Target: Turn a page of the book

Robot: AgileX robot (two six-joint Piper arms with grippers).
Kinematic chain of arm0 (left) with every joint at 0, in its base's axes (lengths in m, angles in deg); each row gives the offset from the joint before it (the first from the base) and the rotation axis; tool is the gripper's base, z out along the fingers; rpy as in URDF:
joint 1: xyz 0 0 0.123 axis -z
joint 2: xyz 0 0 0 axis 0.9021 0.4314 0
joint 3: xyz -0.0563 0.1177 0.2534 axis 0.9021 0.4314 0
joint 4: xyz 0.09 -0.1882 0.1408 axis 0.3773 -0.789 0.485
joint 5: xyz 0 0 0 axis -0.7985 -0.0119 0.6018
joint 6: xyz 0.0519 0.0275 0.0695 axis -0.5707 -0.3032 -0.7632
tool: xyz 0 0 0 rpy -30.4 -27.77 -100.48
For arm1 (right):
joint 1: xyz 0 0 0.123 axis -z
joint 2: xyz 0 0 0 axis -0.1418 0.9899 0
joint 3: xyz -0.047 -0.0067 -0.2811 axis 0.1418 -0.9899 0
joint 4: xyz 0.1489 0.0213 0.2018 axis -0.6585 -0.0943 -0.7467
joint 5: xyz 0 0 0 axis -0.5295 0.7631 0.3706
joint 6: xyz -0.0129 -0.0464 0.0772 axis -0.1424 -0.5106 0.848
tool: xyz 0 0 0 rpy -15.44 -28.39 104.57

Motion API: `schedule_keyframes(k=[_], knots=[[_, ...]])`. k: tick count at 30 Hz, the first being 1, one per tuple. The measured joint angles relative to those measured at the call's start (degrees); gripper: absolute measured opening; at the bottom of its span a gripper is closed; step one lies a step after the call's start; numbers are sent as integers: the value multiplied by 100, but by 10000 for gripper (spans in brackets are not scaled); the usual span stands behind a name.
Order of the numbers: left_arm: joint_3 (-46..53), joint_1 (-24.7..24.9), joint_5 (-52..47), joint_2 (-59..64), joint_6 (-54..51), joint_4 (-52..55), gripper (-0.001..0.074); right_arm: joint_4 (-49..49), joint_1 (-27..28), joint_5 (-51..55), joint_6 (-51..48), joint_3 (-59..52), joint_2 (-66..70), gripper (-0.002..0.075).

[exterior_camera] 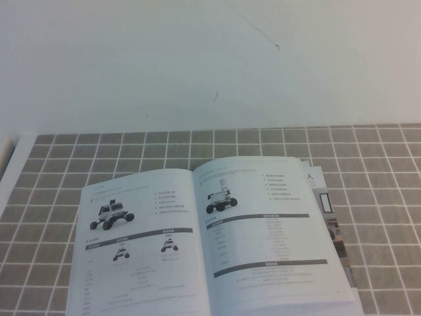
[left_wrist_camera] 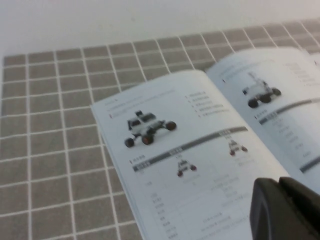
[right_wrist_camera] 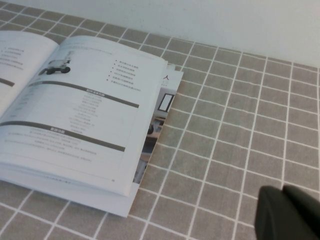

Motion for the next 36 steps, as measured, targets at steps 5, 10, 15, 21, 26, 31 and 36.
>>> schedule_keyframes(k=[5, 10, 15, 21, 26, 31, 36], knots=[[532, -1442, 1070, -906, -1270, -927, -4, 0, 0, 0, 0, 0, 0, -1], [1679, -2420, 2411, -1623, -2259, -1670, -4, -4, 0, 0, 0, 0, 0, -1], [2641, -2660, 2534, -1743, -2410, -1777, -4, -32, 0, 0, 0, -9, 0, -1], [2886, -2673, 2117, -1751, -2421, -1889, -4, -55, 0, 0, 0, -9, 0, -1], [2886, -2673, 2117, -1766, -2411, -1902, -4, -82, 0, 0, 0, -9, 0, -1], [2886, -2673, 2127, -1766, -2411, -1902, -4, -82, 0, 0, 0, -9, 0, -1], [2886, -2673, 2113, -1766, -2423, -1935, -4, -86, 0, 0, 0, -9, 0, -1]])
